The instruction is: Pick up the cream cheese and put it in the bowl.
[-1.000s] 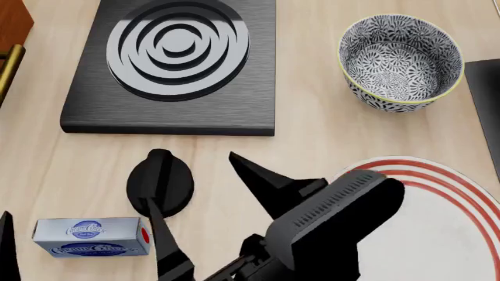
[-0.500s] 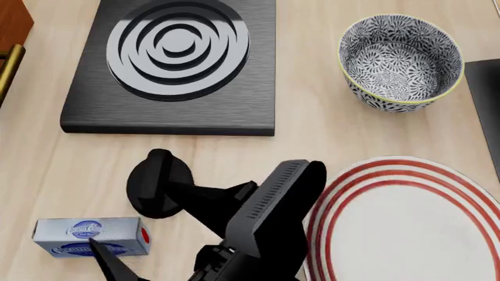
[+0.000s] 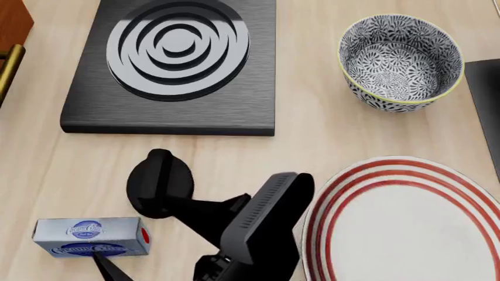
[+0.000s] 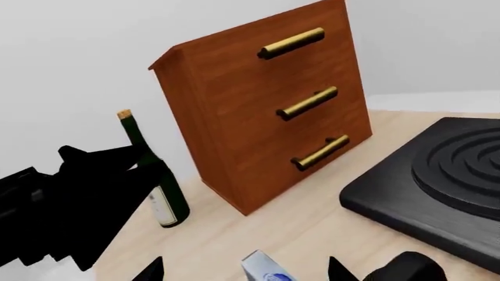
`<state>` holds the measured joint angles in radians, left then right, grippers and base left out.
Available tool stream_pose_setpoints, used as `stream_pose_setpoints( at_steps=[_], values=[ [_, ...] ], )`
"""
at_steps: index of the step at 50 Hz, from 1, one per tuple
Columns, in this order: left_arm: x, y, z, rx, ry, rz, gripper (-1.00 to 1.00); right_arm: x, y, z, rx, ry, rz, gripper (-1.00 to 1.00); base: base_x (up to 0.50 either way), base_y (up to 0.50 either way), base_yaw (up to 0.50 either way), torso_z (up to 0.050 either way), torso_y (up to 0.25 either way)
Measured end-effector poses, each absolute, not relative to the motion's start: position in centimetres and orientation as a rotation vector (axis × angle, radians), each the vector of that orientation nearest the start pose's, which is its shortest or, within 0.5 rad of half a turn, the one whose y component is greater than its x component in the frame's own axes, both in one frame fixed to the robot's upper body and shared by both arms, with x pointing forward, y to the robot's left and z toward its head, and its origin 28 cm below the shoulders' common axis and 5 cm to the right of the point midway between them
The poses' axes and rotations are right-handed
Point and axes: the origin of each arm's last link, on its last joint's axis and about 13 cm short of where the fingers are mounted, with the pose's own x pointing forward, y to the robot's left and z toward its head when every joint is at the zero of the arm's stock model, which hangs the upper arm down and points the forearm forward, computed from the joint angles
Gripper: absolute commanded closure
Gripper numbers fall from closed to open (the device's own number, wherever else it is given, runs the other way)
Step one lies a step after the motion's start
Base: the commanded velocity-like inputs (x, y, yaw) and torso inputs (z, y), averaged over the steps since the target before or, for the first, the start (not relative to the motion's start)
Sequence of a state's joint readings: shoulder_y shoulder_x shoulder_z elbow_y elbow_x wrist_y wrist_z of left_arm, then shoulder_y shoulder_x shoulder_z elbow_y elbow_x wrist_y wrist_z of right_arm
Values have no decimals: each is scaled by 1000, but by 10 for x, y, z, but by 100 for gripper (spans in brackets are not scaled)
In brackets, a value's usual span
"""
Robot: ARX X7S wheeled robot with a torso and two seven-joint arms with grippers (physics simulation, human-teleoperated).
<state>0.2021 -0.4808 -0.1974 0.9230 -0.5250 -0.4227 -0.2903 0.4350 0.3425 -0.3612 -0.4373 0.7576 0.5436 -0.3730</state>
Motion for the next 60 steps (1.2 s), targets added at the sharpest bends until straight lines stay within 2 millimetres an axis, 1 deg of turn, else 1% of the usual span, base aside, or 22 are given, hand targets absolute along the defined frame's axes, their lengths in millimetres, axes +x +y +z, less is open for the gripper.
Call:
stream_pose_setpoints(
  at_steps=[12,29,45,60],
  values=[
    [143,263,156,38,-280,20,-100,252,-65,142,147,-91,1055,-100,0,0,0,0,0],
    [143,264,155,36,-279,21,-100,264,-61,128,110,-47,1008,-100,0,0,0,0,0],
    [146,266,153,30,-273,30,-100,273,-55,115,59,8,984,-100,0,0,0,0,0],
    [147,270,152,21,-273,42,-100,279,-49,107,24,54,981,-100,0,0,0,0,0]
  ],
)
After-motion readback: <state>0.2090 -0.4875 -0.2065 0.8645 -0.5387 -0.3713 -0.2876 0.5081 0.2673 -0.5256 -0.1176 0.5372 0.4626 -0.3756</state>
